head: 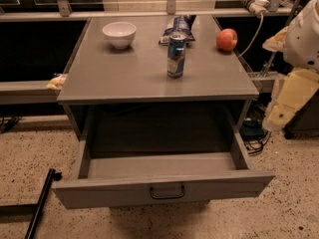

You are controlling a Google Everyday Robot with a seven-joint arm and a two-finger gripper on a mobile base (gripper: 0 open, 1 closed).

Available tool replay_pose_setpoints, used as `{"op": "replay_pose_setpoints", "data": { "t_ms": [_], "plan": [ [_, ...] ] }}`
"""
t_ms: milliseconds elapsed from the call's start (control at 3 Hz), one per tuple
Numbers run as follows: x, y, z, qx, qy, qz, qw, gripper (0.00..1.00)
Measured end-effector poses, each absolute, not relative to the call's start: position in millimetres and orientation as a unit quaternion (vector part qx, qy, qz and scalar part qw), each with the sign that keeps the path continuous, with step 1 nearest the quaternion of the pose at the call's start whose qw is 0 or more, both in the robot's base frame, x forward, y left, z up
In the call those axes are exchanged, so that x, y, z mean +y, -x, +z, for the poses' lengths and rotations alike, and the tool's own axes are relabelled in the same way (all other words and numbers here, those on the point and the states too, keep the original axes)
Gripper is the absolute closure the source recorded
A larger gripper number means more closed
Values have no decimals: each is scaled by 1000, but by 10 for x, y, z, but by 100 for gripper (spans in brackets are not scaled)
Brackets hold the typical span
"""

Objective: Place redbull can into top drawer

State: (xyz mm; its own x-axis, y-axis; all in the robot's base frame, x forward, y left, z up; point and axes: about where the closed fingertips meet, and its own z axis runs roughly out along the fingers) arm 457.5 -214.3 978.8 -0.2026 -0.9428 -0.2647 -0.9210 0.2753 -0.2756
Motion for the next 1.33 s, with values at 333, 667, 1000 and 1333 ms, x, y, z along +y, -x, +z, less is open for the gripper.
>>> {"op": "replay_pose_setpoints", "data": {
  "t_ms": [333,667,1000,1333],
  "plan": [
    [-2057,-4985,9763,761,602,-6,243,0],
    [-1973,-5516,9704,750,594,25,291,0],
    [-1829,-6010,9625,740,585,68,324,0],
    [-1660,-6424,9582,724,586,101,349,0]
  ]
}}
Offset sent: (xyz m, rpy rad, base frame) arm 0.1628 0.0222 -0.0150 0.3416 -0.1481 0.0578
